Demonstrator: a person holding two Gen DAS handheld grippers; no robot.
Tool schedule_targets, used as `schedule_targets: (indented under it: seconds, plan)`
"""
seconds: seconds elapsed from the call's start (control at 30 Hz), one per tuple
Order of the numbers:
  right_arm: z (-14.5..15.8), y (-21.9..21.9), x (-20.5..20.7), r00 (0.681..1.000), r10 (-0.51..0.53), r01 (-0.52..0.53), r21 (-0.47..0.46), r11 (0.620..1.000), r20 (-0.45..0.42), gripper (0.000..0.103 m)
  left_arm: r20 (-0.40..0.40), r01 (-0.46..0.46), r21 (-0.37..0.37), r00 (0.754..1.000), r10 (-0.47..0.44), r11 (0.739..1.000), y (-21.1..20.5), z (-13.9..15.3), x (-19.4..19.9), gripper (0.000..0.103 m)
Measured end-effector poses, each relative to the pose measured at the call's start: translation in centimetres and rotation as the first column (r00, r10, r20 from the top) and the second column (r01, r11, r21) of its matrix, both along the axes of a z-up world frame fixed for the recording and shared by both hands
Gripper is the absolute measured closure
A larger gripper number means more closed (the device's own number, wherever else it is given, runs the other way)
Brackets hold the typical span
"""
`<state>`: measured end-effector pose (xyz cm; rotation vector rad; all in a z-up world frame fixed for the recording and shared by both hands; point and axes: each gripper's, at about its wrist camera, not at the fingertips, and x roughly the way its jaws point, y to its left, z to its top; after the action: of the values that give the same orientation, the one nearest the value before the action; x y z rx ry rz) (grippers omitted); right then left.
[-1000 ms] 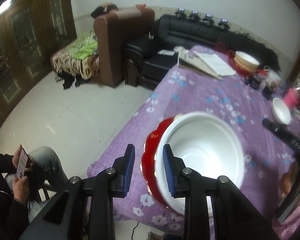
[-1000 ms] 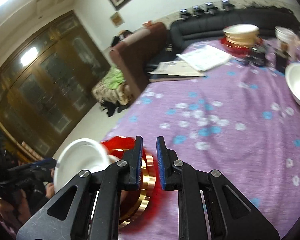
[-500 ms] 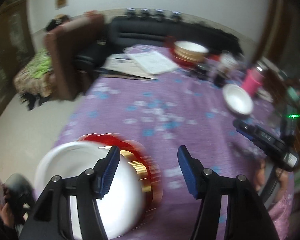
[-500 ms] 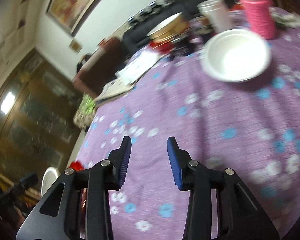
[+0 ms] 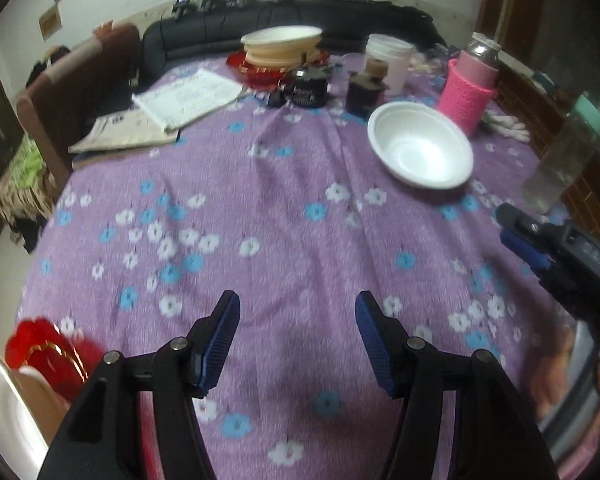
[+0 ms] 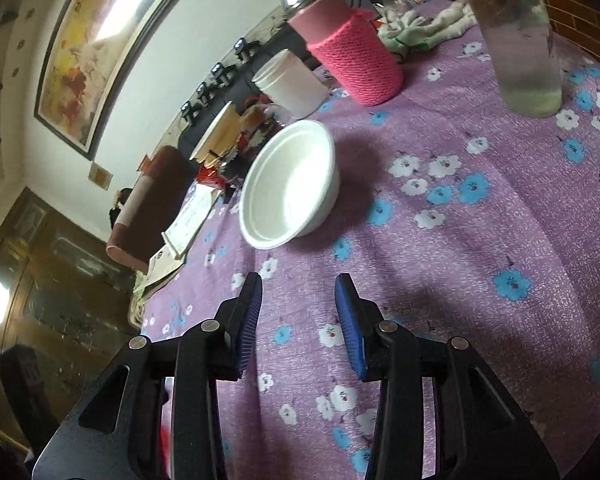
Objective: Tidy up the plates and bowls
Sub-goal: 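Move both grippers toward the small white foam bowl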
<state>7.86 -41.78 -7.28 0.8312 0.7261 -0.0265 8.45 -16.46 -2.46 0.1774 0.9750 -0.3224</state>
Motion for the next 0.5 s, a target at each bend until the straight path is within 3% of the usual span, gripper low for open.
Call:
schedule_targets:
  seconds: [0.17,0.5]
  plan:
    - [0.4,0.0,0.3,1.0,0.02,-0.02,-0.029,0.999,-0.001,0.065,0.047,0.003,0.021,0.999,-0.004,1.0,-1.4,0.1,1.2,0.043]
    - [0.1,-0.4,1.9,0.998,0.035,-0.039,-0.084,0.996,-0.049,0.065,0.021,0.011,0.019,1.0,-0.012,1.0,-2.4,-0.8,2.9,0.043]
